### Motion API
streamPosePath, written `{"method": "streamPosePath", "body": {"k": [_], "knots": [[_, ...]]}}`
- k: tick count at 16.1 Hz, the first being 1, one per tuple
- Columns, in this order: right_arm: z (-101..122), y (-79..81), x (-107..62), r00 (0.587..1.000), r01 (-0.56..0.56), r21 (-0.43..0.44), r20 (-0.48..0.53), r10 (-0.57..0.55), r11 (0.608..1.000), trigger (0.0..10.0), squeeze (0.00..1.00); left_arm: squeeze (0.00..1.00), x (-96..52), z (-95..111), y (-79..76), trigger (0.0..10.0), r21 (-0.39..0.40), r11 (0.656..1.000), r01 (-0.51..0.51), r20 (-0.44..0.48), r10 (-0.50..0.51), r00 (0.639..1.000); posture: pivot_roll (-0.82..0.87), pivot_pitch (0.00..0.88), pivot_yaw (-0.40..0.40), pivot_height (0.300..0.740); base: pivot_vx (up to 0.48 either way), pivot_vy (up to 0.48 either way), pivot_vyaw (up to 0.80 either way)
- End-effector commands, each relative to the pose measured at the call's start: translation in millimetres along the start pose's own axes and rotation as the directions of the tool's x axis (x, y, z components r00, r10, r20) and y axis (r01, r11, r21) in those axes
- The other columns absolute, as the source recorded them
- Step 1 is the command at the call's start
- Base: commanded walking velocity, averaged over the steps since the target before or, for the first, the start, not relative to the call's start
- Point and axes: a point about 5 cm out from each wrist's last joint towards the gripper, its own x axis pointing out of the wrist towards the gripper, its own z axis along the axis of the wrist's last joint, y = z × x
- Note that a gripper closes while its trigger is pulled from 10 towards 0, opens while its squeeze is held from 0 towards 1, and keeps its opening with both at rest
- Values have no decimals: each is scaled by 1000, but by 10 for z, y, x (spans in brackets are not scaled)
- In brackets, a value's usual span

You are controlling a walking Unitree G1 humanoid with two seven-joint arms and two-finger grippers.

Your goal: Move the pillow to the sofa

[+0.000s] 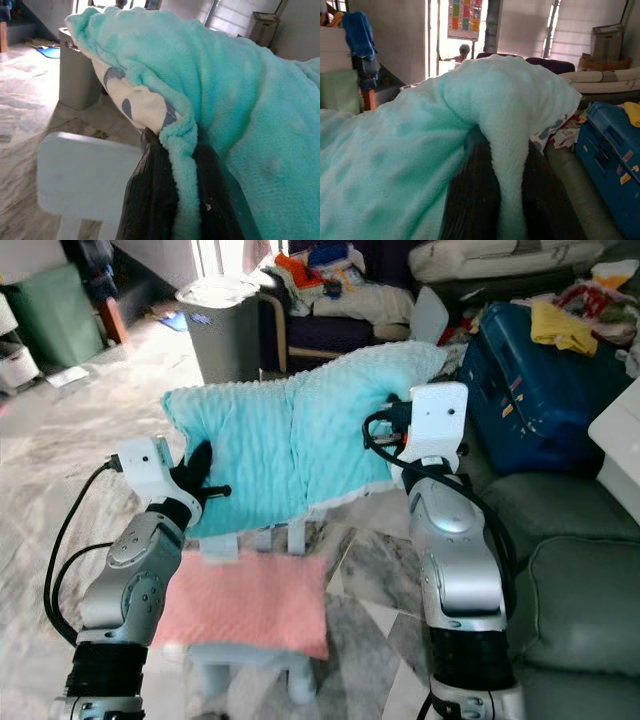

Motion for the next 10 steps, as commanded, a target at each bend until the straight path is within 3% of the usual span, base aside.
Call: {"method": "streamPosePath", "body": {"k": [1,10], "knots": [[87,1,-2,999,0,3,33,0,1000,10000,0,0,5,58,-49,10000,-7,1000,22,21,-22,1000,-92,0,-2,740,-352,0,0],[92,2,13,999,0,5,36,0,1000,10000,0,0,20,69,-38,10000,-8,1000,17,21,-17,1000,-91,0,0,740,-352,0,0]]}}
